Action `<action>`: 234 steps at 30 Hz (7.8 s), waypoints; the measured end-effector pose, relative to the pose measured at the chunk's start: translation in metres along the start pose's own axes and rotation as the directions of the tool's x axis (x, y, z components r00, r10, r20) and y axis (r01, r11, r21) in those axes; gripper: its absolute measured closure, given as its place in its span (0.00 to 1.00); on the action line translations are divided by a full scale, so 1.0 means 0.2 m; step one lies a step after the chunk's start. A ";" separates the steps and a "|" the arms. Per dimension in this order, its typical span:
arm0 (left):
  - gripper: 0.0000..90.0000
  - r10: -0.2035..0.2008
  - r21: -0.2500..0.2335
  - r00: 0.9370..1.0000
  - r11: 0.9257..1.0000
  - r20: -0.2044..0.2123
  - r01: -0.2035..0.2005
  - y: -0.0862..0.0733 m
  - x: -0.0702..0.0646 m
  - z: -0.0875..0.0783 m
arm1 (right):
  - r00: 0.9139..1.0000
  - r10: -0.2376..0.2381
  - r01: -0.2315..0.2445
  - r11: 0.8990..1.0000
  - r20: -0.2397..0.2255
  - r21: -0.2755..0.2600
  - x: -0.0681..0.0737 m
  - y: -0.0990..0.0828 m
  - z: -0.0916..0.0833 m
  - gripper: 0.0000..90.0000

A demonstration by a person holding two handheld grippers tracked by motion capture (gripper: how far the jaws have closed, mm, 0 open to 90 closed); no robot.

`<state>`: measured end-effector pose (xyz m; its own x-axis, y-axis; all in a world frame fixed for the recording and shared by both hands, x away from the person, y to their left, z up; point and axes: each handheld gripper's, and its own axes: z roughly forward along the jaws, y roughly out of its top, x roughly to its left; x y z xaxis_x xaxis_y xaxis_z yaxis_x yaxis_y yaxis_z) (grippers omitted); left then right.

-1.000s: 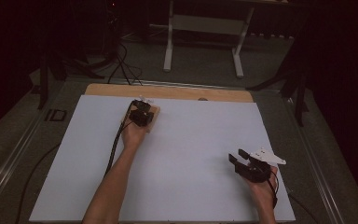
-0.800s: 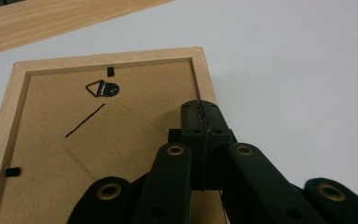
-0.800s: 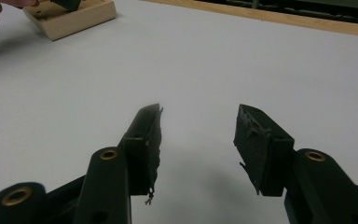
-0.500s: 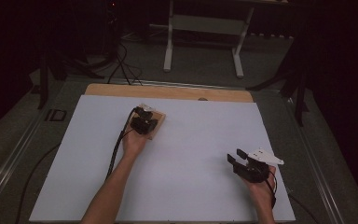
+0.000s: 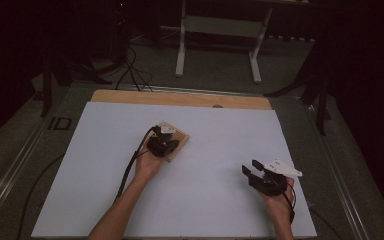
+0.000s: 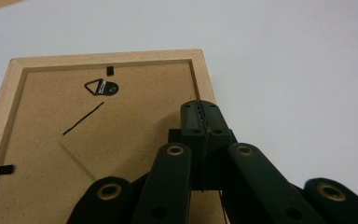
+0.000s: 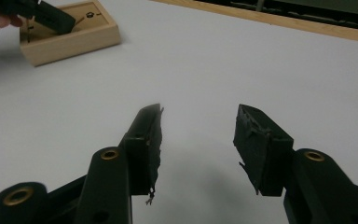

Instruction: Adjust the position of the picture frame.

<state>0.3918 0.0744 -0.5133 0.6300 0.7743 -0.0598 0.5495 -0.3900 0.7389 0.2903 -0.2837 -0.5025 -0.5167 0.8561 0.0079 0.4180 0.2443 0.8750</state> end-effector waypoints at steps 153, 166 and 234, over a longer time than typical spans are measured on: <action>0.99 -0.060 0.061 0.998 0.996 0.025 0.058 -0.38 -0.09 -0.33 | 0.964 -0.172 0.214 0.953 -0.202 0.214 0.53 0.19 0.60 1.00; 0.99 -0.135 -0.030 0.990 0.991 -0.046 0.134 -0.37 0.07 -0.43 | 0.954 -0.190 0.243 0.944 -0.234 0.223 0.55 0.17 0.58 0.99; 0.78 -0.082 -0.057 0.996 0.995 -0.036 0.079 -0.31 -0.03 -0.32 | 0.969 -0.148 0.182 0.969 -0.197 0.169 0.42 0.08 0.42 0.90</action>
<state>0.3194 0.1249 -0.5157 0.5630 0.8209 -0.0957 0.5655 -0.2982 0.7690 0.3167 -0.1683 -0.5279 -0.7097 0.7040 -0.0263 0.4370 0.4692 0.7674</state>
